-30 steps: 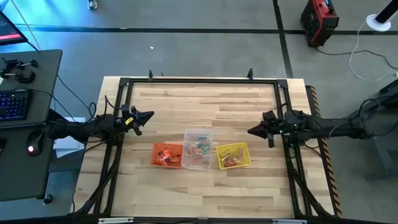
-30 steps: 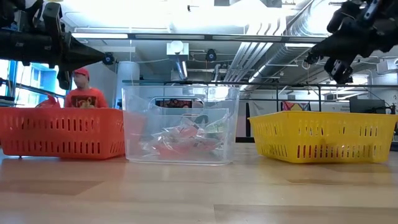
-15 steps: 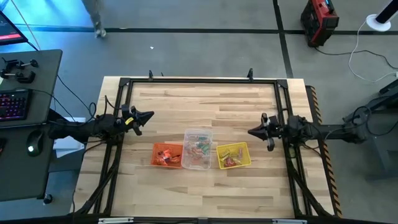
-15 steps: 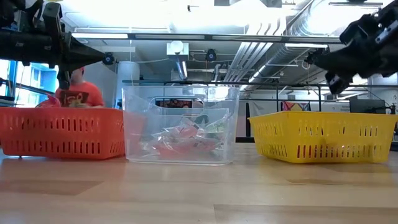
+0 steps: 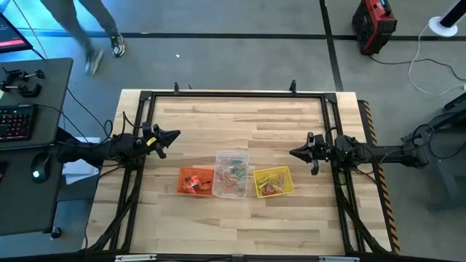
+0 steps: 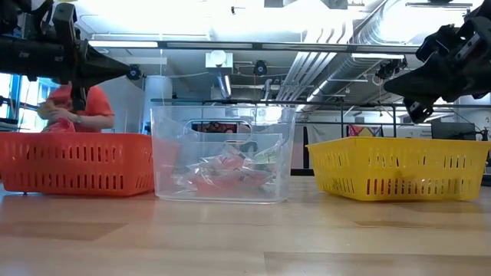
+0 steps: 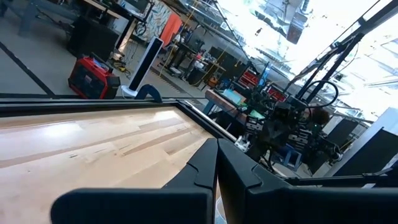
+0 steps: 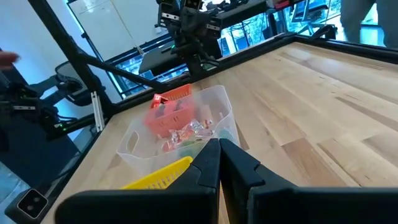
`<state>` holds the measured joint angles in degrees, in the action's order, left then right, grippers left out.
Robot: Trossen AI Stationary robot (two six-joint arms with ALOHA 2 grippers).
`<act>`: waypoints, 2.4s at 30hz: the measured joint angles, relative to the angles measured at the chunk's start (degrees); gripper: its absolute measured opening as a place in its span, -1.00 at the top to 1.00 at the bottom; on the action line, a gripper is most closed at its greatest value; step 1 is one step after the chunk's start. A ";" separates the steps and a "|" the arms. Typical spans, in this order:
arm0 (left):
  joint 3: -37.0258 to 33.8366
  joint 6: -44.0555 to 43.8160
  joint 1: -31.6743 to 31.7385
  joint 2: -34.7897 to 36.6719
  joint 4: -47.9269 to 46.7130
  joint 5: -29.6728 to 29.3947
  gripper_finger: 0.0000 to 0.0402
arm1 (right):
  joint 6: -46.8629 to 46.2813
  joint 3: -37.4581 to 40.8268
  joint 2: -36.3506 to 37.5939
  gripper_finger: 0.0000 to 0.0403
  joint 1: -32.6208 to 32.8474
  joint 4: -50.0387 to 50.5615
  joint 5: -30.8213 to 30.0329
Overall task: Sort candy by brand, put in halloween buckets
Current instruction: Return to Home Position
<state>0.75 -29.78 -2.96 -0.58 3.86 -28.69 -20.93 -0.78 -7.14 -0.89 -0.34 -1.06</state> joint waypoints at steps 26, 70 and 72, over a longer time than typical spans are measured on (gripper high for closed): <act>-0.02 -0.02 -0.07 0.37 0.28 0.02 1.00 | -0.02 0.20 6.78 1.00 1.20 -0.81 0.89; -0.04 -0.01 -0.08 -0.07 0.22 0.00 1.00 | 0.00 0.26 6.78 1.00 1.20 -0.79 0.87; -0.04 0.00 -0.09 -0.07 0.22 0.00 1.00 | 0.00 0.26 6.78 1.00 1.20 -0.79 0.87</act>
<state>0.71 -29.78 -3.05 -0.64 4.08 -28.69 -20.93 -0.51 -0.36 0.32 -1.13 -0.19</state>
